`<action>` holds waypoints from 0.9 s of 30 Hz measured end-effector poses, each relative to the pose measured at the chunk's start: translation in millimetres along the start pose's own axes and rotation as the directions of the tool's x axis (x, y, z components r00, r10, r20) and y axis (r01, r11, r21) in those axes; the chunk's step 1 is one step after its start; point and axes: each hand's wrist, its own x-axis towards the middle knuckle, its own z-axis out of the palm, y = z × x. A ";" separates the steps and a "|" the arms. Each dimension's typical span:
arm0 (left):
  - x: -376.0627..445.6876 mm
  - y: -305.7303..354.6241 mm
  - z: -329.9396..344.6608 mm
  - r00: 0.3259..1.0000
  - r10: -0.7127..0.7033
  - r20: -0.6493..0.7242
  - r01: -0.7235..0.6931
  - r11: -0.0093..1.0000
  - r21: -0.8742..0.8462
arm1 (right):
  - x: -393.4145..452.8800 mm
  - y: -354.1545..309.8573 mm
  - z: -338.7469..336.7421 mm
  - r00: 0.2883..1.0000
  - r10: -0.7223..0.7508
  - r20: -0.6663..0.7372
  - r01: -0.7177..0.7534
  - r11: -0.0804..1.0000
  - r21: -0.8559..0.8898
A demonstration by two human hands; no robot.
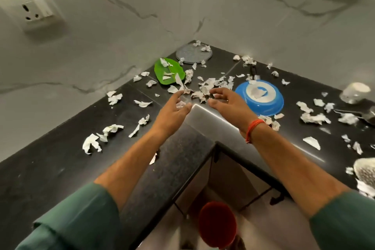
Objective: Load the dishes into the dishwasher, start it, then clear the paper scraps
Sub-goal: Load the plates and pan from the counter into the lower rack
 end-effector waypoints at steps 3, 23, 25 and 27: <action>7.2 -3.0 7.9 0.999 -0.044 -0.014 0.044 0.999 -0.001 | 15.4 6.9 -4.3 0.998 -0.005 0.062 0.005 1.000 0.002; 231.8 -103.5 -49.5 0.935 -0.348 -0.071 0.335 0.931 -0.142 | 120.5 -7.6 57.6 0.997 0.039 0.073 -0.023 0.977 -0.213; 252.5 -109.1 -52.7 0.922 -0.378 -0.077 0.359 0.914 -0.187 | 125.7 -9.8 66.1 0.997 0.036 0.073 -0.019 0.977 -0.212; 270.4 -115.1 -52.8 0.915 -0.402 -0.044 0.382 0.895 -0.230 | 130.3 -11.1 73.2 0.997 0.039 0.071 -0.023 0.977 -0.210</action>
